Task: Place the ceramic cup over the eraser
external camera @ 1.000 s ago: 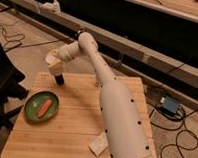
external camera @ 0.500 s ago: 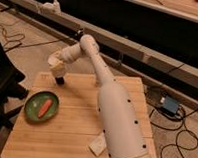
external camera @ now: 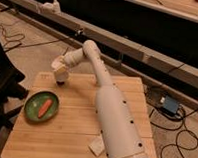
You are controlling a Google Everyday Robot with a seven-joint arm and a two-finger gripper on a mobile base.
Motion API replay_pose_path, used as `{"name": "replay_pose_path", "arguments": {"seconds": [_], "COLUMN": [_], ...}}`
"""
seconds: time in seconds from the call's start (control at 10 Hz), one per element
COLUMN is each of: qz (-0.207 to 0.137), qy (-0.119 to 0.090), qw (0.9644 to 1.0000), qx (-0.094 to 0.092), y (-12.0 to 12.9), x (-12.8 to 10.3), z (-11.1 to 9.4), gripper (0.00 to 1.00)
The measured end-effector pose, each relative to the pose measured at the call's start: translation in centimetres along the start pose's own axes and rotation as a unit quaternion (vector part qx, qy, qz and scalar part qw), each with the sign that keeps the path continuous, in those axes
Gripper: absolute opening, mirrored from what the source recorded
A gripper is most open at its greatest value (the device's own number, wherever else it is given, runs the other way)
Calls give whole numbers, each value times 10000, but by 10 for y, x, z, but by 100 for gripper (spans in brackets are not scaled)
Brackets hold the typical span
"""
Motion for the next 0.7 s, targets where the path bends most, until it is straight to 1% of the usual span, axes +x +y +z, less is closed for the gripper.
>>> {"name": "replay_pose_path", "arguments": {"seconds": [0.2,0.3,0.7], "qz": [90,130,165], "qy": [-3,-14,-48], "qw": [10000,9999,9999], "qx": [-11,-7,2], "y": [0,-1,-3], "x": [10,13,16], "z": [1,1,-1], "gripper": [74,76,76]}}
